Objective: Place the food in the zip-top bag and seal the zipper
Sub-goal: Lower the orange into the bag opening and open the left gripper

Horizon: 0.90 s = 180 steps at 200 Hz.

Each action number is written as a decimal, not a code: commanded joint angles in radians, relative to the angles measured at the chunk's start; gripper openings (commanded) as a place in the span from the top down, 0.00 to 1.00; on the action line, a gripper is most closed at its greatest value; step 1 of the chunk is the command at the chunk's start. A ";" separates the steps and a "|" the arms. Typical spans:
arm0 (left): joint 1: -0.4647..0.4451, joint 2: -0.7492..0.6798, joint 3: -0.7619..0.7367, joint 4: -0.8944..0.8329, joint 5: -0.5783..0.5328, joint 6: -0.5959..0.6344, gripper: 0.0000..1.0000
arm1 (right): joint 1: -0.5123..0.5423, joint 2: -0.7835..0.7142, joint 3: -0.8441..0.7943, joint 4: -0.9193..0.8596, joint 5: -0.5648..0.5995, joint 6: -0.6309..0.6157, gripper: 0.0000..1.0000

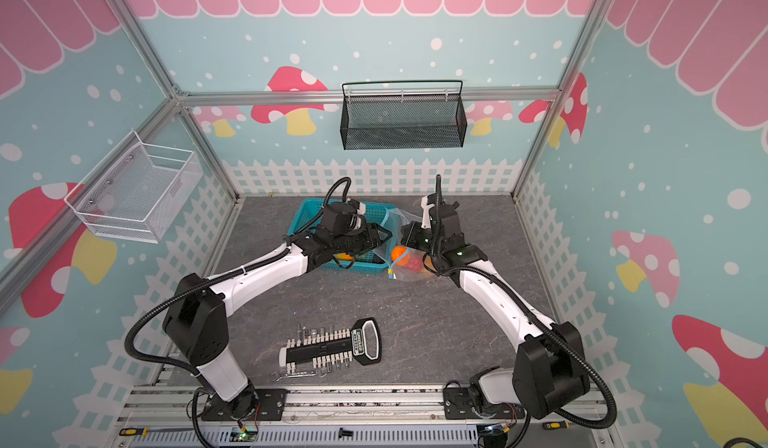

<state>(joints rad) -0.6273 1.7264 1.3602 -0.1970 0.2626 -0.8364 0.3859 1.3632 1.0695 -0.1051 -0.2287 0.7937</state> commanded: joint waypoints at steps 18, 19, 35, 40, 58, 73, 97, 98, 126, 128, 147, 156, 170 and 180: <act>0.049 -0.060 -0.063 -0.017 -0.008 0.076 0.47 | -0.003 -0.028 0.025 -0.003 0.008 -0.012 1.00; 0.050 -0.060 -0.064 -0.017 -0.007 0.077 0.47 | -0.004 -0.028 0.026 -0.002 0.008 -0.012 1.00; 0.051 -0.054 -0.068 -0.012 0.002 0.093 0.48 | -0.004 -0.027 0.030 -0.003 0.007 -0.014 1.00; 0.052 -0.050 -0.069 -0.009 0.003 0.095 0.48 | -0.003 -0.027 0.033 -0.004 0.007 -0.014 1.00; 0.051 -0.026 -0.077 0.006 0.023 0.095 0.53 | -0.004 -0.026 0.042 -0.010 0.008 -0.017 1.00; 0.052 -0.004 -0.079 0.024 0.048 0.088 0.58 | -0.004 -0.026 0.046 -0.013 0.009 -0.018 1.00; 0.051 0.004 -0.089 0.042 0.063 0.079 0.66 | -0.004 -0.028 0.048 -0.016 0.014 -0.019 1.00; 0.051 0.004 -0.090 0.043 0.064 0.078 0.67 | -0.004 -0.028 0.048 -0.016 0.014 -0.019 1.00; 0.050 -0.002 -0.092 0.053 0.071 0.076 0.79 | -0.004 -0.025 0.047 -0.016 0.013 -0.019 1.00; 0.050 -0.002 -0.091 0.053 0.072 0.076 0.80 | -0.004 -0.024 0.048 -0.016 0.013 -0.019 1.00; 0.049 -0.004 -0.088 0.057 0.079 0.066 0.86 | -0.004 -0.025 0.049 -0.019 0.014 -0.019 1.00; 0.047 -0.008 -0.086 0.056 0.082 0.062 0.87 | -0.004 -0.027 0.049 -0.022 0.019 -0.020 1.00; 0.043 -0.012 -0.078 0.056 0.087 0.057 0.89 | -0.004 -0.032 0.049 -0.027 0.026 -0.022 1.00; 0.038 -0.016 -0.073 0.056 0.088 0.052 0.90 | -0.004 -0.035 0.047 -0.033 0.036 -0.025 1.00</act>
<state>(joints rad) -0.5785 1.7206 1.2762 -0.1596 0.3340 -0.7704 0.3859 1.3624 1.0889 -0.1287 -0.2203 0.7795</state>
